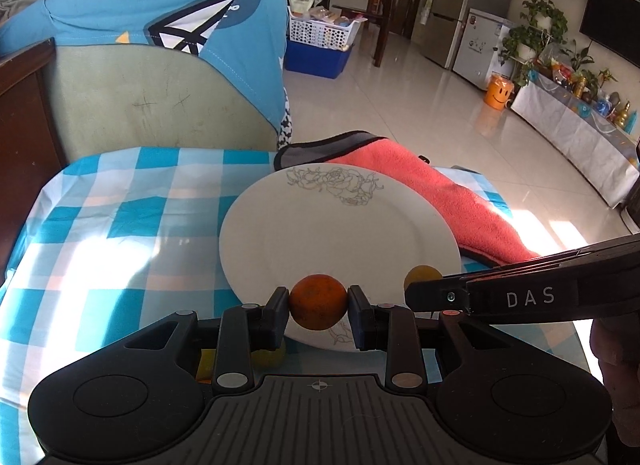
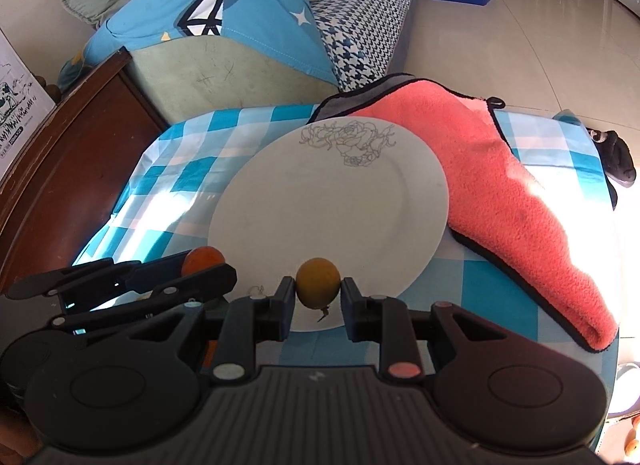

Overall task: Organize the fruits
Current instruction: 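Carry both fruits onto the white plate and open both grippers, then grasp a green plum with the left gripper while the right gripper approaches a tangerine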

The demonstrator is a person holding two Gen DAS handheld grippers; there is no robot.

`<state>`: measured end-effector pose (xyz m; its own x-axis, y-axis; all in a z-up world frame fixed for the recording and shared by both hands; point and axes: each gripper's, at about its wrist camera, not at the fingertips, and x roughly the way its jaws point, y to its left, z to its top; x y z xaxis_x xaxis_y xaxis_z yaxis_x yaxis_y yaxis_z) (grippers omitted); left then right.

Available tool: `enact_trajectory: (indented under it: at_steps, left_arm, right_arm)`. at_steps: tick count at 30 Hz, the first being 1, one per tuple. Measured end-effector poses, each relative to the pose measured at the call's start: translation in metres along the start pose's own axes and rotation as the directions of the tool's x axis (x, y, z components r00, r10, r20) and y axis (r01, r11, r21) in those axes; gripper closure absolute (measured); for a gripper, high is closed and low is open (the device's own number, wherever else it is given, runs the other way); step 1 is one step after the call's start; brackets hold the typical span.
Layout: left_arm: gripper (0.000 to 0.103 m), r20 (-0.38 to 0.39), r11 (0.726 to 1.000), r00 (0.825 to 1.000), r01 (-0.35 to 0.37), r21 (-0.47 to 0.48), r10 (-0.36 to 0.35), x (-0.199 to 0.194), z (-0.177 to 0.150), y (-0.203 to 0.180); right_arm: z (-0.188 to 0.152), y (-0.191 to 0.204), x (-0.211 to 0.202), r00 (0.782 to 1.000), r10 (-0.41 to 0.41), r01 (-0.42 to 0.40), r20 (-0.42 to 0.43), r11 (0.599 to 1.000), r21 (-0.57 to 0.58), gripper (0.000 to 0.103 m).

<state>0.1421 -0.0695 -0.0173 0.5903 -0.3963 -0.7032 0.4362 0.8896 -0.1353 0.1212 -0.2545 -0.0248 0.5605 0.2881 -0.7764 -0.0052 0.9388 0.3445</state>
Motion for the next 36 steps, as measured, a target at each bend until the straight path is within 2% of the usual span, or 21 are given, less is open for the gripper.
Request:
enact_trajectory:
  at_steps: [5,13,16,18,24,36]
  left_arm:
    - [0.074,-0.01,1.0,1.0,0.005,-0.016,-0.005,0.009,0.002,0.002]
    - [0.072,0.017,0.999,1.0,0.003,-0.04,-0.002,0.0,0.007,0.005]
    - [0.064,0.029,1.0,1.0,-0.008,-0.027,0.009,-0.009,0.009,0.004]
    - [0.054,0.031,0.999,0.999,-0.034,-0.013,0.034,-0.014,0.009,0.003]
    - [0.048,0.008,0.997,0.997,-0.073,-0.024,0.074,-0.026,0.009,0.008]
    - [0.043,0.007,0.993,0.993,-0.118,-0.031,0.118,-0.065,-0.004,0.026]
  right_arm:
    - [0.003,0.0,0.007,1.0,0.002,-0.002,-0.005,1.0,0.006,0.078]
    - [0.005,0.004,0.005,1.0,-0.001,0.001,0.022,1.0,-0.005,0.075]
    - [0.005,0.006,0.002,1.0,0.012,-0.012,0.026,1.0,-0.009,0.075]
    - [0.004,0.008,0.001,1.0,0.021,-0.02,0.022,1.0,-0.013,0.074]
    - [-0.001,0.017,-0.003,0.999,0.045,-0.044,0.019,0.997,-0.058,0.074]
    - [-0.018,0.029,-0.018,0.997,0.074,-0.073,0.005,0.991,-0.108,0.072]
